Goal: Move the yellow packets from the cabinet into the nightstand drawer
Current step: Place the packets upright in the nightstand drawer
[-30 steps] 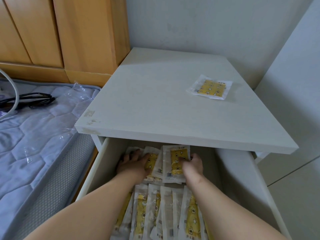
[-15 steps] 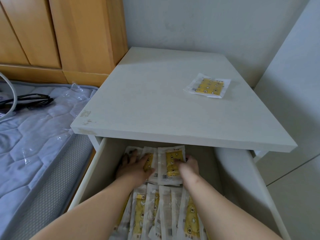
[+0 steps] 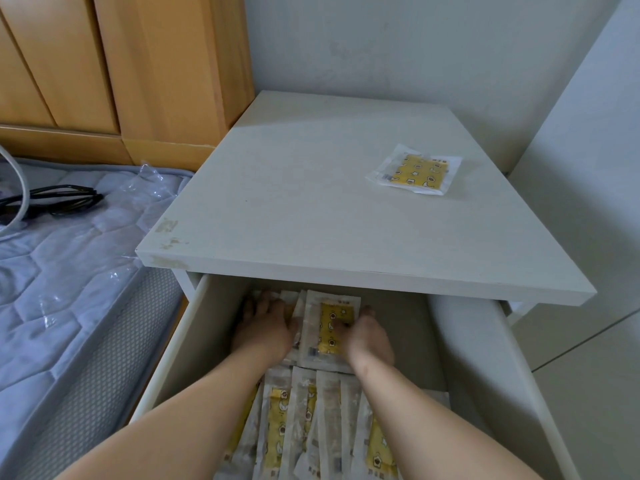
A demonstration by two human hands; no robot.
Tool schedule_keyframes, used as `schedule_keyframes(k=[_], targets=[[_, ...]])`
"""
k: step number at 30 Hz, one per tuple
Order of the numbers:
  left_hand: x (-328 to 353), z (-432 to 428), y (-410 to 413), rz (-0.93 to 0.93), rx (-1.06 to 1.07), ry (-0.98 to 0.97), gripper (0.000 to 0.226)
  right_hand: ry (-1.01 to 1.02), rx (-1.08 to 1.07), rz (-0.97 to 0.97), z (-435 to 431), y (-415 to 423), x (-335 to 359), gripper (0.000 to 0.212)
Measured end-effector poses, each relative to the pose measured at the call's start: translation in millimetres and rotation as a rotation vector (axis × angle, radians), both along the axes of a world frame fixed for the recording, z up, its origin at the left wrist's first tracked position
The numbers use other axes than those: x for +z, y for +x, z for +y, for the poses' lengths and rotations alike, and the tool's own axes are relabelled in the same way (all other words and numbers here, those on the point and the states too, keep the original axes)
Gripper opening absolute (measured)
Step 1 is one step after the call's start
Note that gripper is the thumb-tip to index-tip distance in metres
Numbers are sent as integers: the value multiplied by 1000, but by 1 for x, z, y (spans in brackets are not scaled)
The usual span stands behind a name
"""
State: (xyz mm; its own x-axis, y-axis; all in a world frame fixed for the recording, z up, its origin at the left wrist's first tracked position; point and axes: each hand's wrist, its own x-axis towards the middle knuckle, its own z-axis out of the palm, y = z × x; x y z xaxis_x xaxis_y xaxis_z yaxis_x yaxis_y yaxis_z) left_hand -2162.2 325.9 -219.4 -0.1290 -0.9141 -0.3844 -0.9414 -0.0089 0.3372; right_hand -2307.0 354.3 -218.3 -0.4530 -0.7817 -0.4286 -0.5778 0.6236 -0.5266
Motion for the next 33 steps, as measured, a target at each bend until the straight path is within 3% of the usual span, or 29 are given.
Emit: schedule_keyframes(k=[6,10,14,19,24,28,33], targets=[[0,9,-3,-93,-255,79,57,40,59,109,6,1,4,58],[4,9,-4,-85,-204,35,56,-191,240,218,20,-12,36,36],[19,16,-12,-72,-195,-54,53,-339,573,135,33,-19,85,28],[80,28,-11,-92,-354,-106,31,-273,841,-147,57,-27,138,20],[151,52,-1,150,-387,-180,28,-440,709,-464,62,-32,163,11],[191,63,1,505,-243,-154,17,-445,507,-829,57,-25,175,14],[193,42,-13,578,-12,-506,13,-410,257,-976,51,-16,185,10]])
